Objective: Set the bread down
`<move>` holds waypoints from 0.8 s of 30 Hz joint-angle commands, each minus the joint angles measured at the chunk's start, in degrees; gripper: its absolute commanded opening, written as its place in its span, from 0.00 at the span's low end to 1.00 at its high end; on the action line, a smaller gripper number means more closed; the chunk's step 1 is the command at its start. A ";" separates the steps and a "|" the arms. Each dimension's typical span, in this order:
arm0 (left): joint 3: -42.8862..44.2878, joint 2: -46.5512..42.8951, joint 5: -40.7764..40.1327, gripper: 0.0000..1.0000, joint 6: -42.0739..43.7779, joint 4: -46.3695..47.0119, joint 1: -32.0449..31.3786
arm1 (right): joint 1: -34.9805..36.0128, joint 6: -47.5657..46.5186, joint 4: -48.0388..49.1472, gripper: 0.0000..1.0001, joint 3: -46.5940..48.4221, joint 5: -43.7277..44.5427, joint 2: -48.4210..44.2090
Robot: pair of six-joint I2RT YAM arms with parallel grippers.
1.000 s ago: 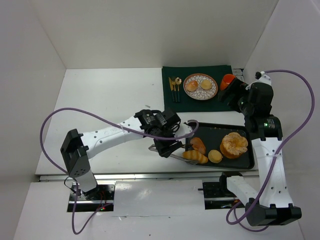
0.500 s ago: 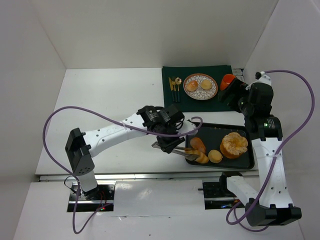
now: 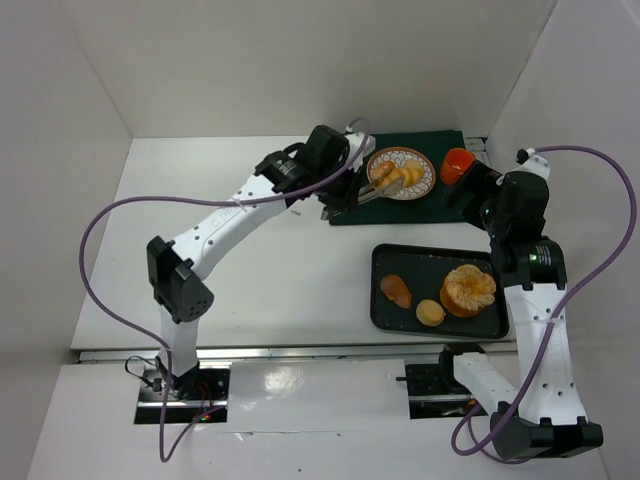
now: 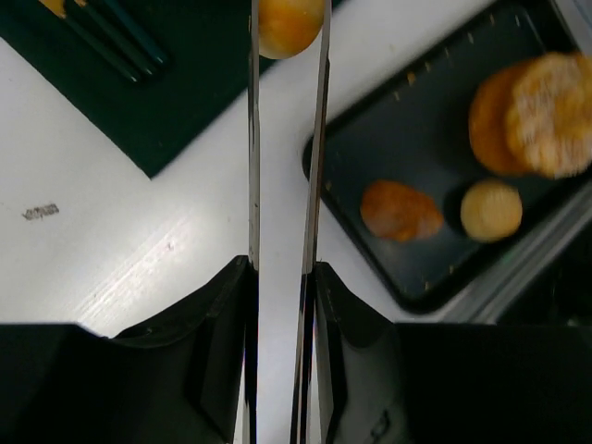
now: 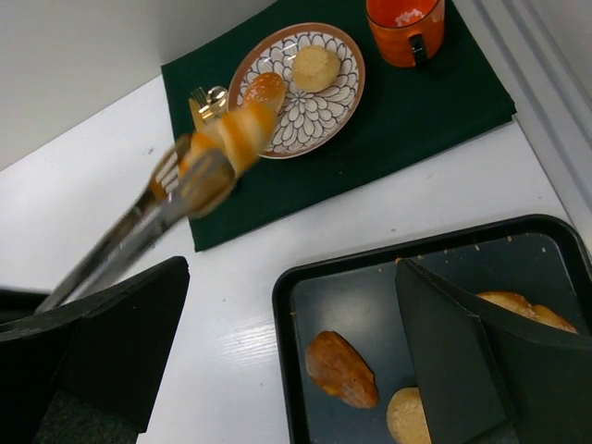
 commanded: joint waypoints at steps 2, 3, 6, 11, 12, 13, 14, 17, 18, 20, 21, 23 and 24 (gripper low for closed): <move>6.47 7.87 -3.30 0.16 -4.62 11.43 1.18 | 0.43 -1.09 -0.07 1.00 0.47 2.50 -0.46; 8.24 9.62 -3.82 0.16 -4.61 12.15 1.19 | 0.43 -1.09 -0.07 1.00 -0.05 2.50 -0.46; 14.40 15.96 -4.36 0.21 -3.12 14.07 1.80 | 0.43 -1.79 -1.56 1.00 0.47 4.25 0.15; 15.73 21.06 -2.87 0.34 -1.45 19.10 2.94 | 0.43 -1.79 -2.18 1.00 -0.05 5.75 -0.55; 17.38 23.07 -3.99 0.37 -1.45 19.62 2.94 | 0.43 -1.79 -2.18 1.00 -0.06 5.75 -0.55; 18.27 24.05 -4.01 0.37 -1.45 19.02 3.47 | 0.43 -1.79 -2.18 1.00 -0.06 5.75 -0.55; 18.88 24.75 -3.31 0.37 -2.06 19.01 3.47 | 0.43 -1.79 -2.18 1.00 -0.06 5.75 -0.55; 18.02 25.46 -1.99 0.48 -3.47 19.01 4.61 | 0.43 -1.27 -2.71 1.00 -0.06 5.75 -0.55; 16.79 24.94 -0.85 0.52 -3.47 19.53 4.61 | 0.43 -1.27 -3.32 1.00 0.64 6.27 -0.55; 15.64 23.46 -0.31 0.61 -3.47 20.24 4.61 | 0.43 -1.27 -3.94 1.00 0.65 6.28 -1.07; 15.64 23.44 0.21 0.61 -3.47 20.24 4.61 | 0.43 -1.27 -3.94 1.00 1.17 6.28 -1.08; 15.64 22.56 0.21 0.61 -2.24 20.24 4.61 | 0.43 -0.74 -3.94 1.00 1.17 6.28 -1.08; 15.64 21.26 0.21 0.61 -2.24 20.24 4.61 | 0.43 -0.74 -3.94 1.00 1.17 5.67 -1.08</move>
